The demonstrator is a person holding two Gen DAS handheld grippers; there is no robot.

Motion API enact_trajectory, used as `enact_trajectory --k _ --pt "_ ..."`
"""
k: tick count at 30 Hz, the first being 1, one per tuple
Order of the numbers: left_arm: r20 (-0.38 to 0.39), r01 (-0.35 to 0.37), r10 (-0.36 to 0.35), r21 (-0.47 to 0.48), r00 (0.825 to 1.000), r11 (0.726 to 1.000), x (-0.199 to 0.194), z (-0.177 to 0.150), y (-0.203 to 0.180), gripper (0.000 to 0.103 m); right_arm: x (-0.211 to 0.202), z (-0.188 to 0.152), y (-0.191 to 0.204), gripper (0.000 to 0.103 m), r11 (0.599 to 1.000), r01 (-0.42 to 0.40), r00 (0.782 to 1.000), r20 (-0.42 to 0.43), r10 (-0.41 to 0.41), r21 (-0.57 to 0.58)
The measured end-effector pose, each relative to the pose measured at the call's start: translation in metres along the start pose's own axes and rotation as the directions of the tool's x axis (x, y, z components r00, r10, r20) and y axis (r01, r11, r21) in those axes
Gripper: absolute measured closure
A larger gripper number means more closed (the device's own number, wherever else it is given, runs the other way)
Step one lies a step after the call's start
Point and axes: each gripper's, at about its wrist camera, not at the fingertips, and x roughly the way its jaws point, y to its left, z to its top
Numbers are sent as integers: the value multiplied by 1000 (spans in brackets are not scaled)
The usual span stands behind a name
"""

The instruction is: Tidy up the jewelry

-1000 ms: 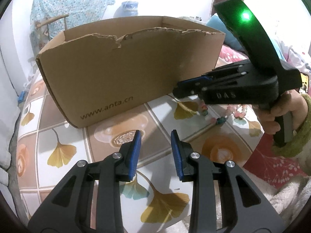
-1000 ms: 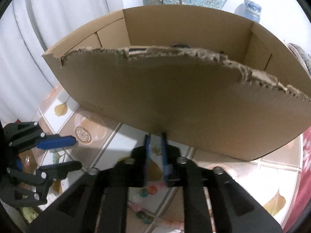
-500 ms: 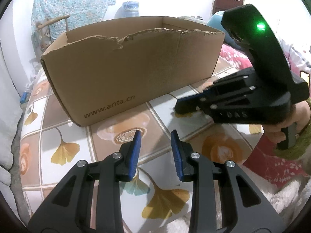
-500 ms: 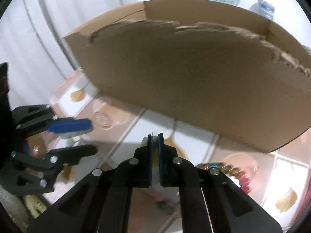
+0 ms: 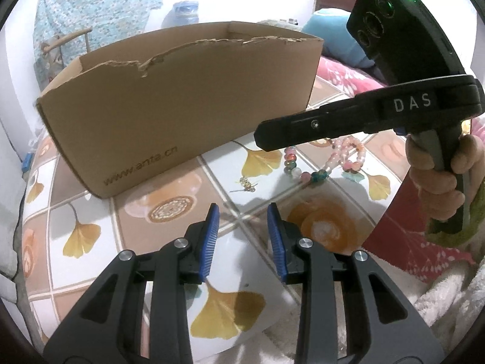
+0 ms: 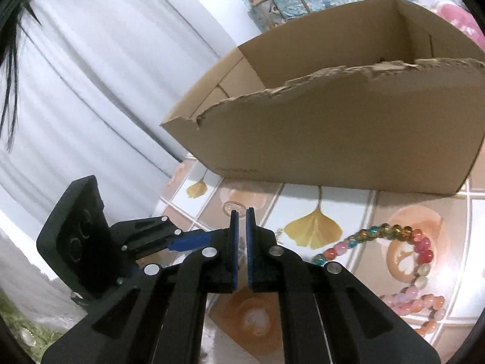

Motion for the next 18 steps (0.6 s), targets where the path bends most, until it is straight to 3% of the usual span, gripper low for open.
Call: enact_trajectory --k 3,8,18 --pt "1 -6 6 21 1000 1000 3 1 -4 71 -6 -2 -4 98 1000 1 1000 8 -1 15" --pt "-10 -35 36 50 999 998 18 11 -11 71 -13 -9 -4 97 996 85 996 20 -85 4" --pt "-35 -3 2 -32 999 999 30 20 1 72 -27 -23 -22 97 991 115 993 30 -117 62"
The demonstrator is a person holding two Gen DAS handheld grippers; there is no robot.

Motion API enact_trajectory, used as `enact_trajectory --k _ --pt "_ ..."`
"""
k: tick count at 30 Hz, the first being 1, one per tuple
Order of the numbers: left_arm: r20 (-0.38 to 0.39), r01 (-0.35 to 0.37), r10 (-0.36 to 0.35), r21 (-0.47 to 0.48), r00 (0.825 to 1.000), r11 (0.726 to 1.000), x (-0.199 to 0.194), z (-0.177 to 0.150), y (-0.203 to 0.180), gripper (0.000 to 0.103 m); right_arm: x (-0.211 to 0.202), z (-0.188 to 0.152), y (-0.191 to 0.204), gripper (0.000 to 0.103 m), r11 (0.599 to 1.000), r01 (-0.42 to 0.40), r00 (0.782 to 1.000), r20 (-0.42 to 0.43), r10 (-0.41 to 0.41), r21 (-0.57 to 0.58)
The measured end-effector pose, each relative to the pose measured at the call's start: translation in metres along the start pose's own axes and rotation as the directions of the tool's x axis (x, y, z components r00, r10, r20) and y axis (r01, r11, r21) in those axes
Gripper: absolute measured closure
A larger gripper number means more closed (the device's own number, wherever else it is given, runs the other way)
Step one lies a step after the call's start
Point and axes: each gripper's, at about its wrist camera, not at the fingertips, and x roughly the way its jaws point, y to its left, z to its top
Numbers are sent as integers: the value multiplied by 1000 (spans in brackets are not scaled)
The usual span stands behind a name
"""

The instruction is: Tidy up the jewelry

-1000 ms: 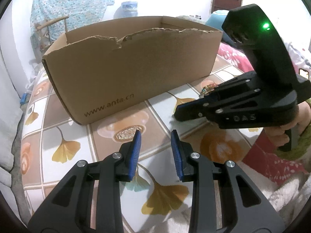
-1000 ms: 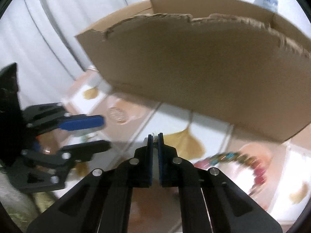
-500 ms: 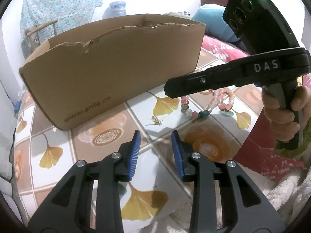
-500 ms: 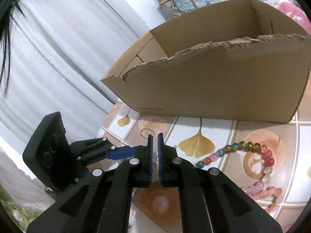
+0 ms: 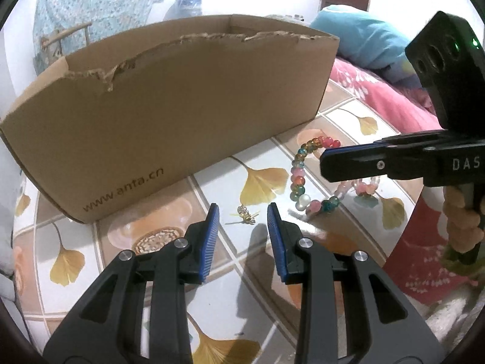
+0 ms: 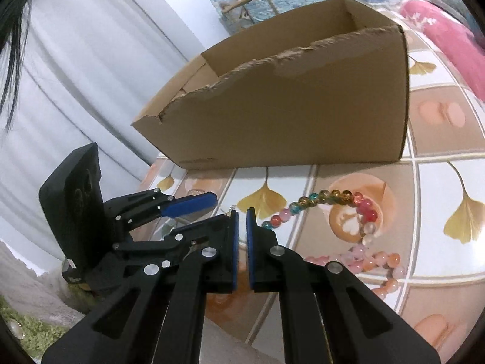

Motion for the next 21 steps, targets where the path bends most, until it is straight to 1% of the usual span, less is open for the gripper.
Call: enact_trajectory --k 3,8,9,12,18,21 --pt "-9 -9 9 10 1000 1000 4 0 -3 73 0 0 -2 97 1000 -6 1000 1 6 3" --pt "-13 -27 28 38 1000 999 5 2 -7 89 2 -1 -3 97 1000 -8 1000 3 8 4" --pt "-13 -31 32 44 999 999 6 3 -9 94 2 -1 -4 97 1000 -8 1000 3 8 7" --pt "-15 -40 41 63 999 997 5 2 -13 98 2 -2 -6 97 1000 -5 1000 5 5 15" --pt "-4 -53 53 93 999 994 5 0 -20 101 0 -3 -7 97 1000 -3 1000 10 3 19" --pt "24 -47 44 101 999 994 1 -1 -21 102 -1 -3 -7 97 1000 4 1000 14 -4 18"
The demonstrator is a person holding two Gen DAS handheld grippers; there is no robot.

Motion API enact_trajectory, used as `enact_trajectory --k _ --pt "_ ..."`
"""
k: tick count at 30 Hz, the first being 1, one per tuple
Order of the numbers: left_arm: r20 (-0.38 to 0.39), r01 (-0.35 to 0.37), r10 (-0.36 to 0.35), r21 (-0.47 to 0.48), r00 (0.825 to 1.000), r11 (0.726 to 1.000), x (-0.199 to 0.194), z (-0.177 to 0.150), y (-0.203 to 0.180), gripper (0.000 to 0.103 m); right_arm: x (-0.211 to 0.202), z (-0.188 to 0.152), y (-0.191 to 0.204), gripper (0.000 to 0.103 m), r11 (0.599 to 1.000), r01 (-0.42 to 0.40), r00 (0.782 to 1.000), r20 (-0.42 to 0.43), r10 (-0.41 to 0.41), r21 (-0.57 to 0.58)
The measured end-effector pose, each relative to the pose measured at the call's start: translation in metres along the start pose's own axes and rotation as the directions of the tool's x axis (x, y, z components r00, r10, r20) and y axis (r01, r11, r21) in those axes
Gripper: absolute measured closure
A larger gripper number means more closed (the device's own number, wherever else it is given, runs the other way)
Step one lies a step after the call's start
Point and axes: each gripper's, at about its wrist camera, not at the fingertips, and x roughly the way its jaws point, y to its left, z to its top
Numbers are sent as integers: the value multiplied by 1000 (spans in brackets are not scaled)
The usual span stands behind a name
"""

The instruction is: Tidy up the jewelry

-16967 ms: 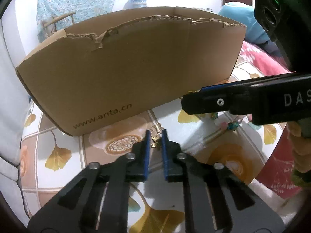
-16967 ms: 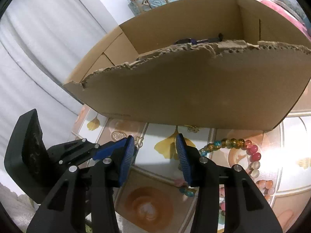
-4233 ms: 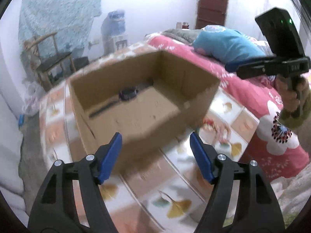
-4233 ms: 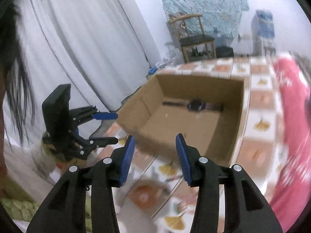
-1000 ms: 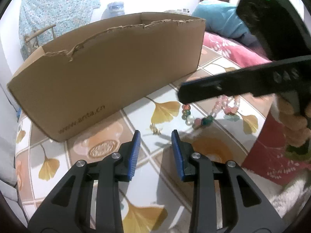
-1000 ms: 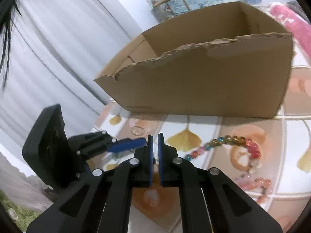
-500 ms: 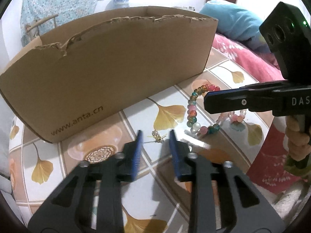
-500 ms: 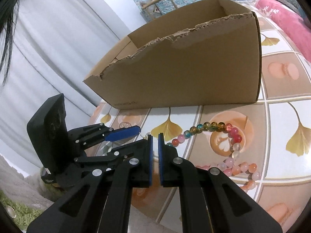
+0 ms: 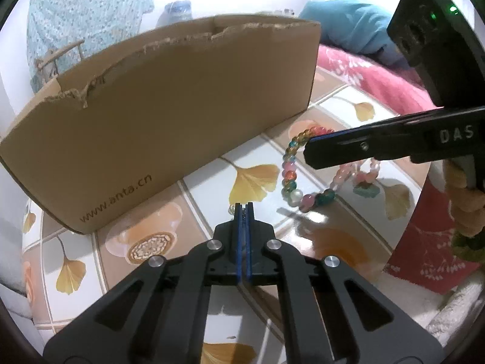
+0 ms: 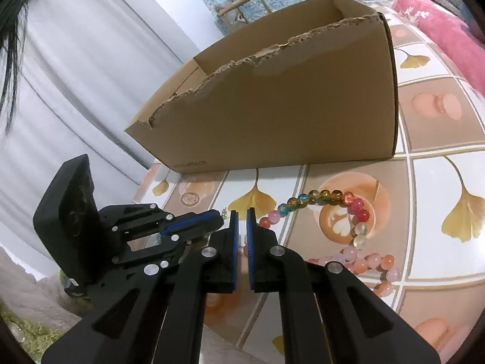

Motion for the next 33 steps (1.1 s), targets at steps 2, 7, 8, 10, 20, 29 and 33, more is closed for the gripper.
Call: enact_trajectory --k 2,7,8,10,20,29,33 --pt "21 3 -3 5 1000 1000 -6 1 -1 102 -2 0 1 97 1000 8 1000 5 -8 -1" --pt "77 12 -11 -4 997 1000 -26 9 4 102 -12 -1 -1 97 1000 26 999 29 -26 3" --pt "86 12 -11 -12 996 1000 -30 10 6 102 -14 -1 -1 97 999 34 999 35 -34 3" --pt "97 14 -11 -31 995 999 -35 13 10 102 -22 -3 -2 97 998 57 997 52 -57 5" --pt "111 41 -27 -126 993 991 -44 17 26 102 -44 -31 -4 64 973 232 972 32 -232 -5" --pt "88 25 -16 -100 996 995 -37 16 17 102 -23 -47 26 64 896 356 930 6 -368 -265" --pt "85 24 -16 -96 996 995 -36 16 16 102 -8 -50 30 79 852 403 901 -16 -433 -335"
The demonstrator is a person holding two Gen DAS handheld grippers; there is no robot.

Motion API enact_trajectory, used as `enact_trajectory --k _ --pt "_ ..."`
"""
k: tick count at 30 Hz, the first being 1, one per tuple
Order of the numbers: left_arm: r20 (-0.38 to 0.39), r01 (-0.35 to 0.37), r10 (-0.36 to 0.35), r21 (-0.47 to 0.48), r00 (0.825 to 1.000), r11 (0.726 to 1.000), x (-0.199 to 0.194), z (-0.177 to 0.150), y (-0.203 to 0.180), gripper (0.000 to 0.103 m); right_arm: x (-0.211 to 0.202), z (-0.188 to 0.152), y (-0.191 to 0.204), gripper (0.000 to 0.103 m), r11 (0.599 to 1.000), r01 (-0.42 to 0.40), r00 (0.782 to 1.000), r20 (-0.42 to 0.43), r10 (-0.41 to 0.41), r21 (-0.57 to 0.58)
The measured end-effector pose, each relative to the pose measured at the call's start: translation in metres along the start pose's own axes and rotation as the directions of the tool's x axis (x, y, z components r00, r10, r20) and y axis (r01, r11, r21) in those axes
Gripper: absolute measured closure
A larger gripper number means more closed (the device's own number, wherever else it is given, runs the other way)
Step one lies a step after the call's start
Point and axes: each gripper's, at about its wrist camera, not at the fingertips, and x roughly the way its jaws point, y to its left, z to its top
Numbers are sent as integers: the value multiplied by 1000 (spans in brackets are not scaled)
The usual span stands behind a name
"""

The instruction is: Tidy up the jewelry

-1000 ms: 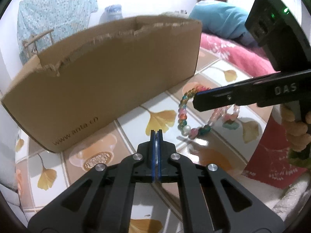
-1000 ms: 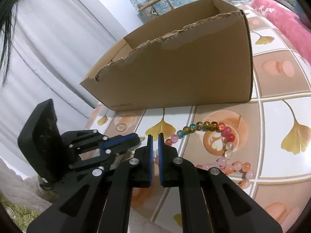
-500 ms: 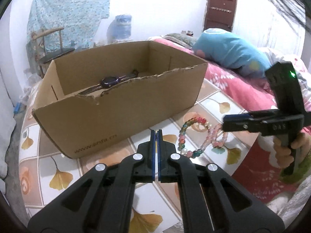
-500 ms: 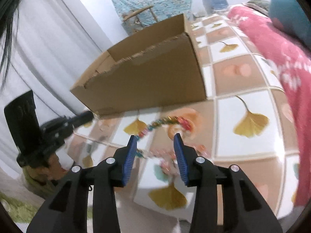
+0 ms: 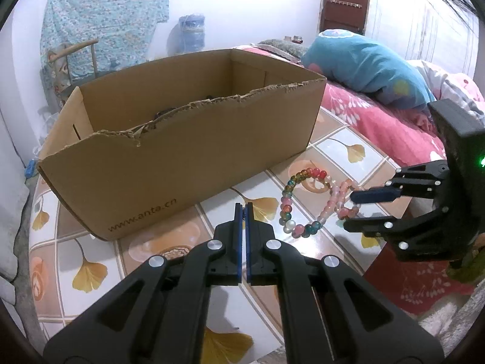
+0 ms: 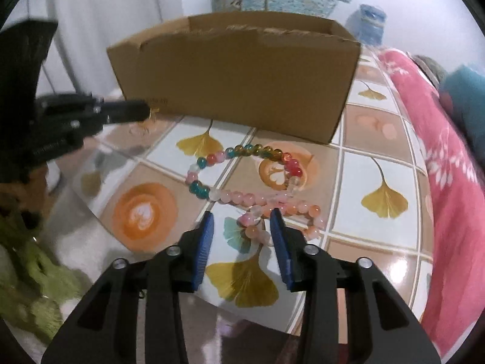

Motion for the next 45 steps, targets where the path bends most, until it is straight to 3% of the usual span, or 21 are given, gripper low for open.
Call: enact_trajectory --k 3,8,12,15,17,20,23,27,31,34,36,38,41,45 --pt "0 -3 3 2 1000 1000 0 -1 0 102 1 -1 1 91 1000 -1 1000 -15 1 -5" --pt "2 -2 2 -2 1000 1000 -1 -3 1 102 2 1 0 93 1000 -12 999 -36 12 -5" --pt "17 0 0 -4 1000 1000 -6 -5 2 102 0 -1 -21 94 986 -100 995 -14 102 131" --pt "37 2 -2 -7 999 1000 -13 -4 3 102 -14 -5 -43 94 940 -211 977 61 202 270" --pt "59 4 -4 -10 998 1000 -21 -2 3 102 -23 -9 -57 94 894 -287 958 125 260 344" --pt "95 8 -8 -3 995 1000 -32 5 0 102 -40 -14 -83 94 793 -426 902 276 333 435" --pt "136 2 -6 26 991 1000 -44 17 -4 102 -65 -8 -95 94 752 -507 848 402 346 421" --pt "211 10 -24 68 977 998 -67 41 -7 102 -90 15 -101 94 753 -556 795 492 356 353" --pt "276 18 -41 86 960 996 -84 74 2 102 -104 62 -101 94 772 -590 739 544 397 238" --pt "283 15 -41 91 958 996 -82 103 14 102 -108 94 -102 94 782 -600 716 550 431 168" --pt "273 20 -43 86 961 996 -73 120 24 102 -105 117 -106 94 785 -603 712 539 450 141" --pt "233 40 -55 68 971 997 -59 133 36 102 -92 146 -109 94 796 -594 725 508 465 120" --pt "118 94 -95 13 988 995 -25 150 62 102 -65 179 -117 94 826 -552 774 441 454 118" --pt "-12 118 -119 -53 993 992 13 150 93 102 -13 220 -127 94 843 -520 837 282 469 142"
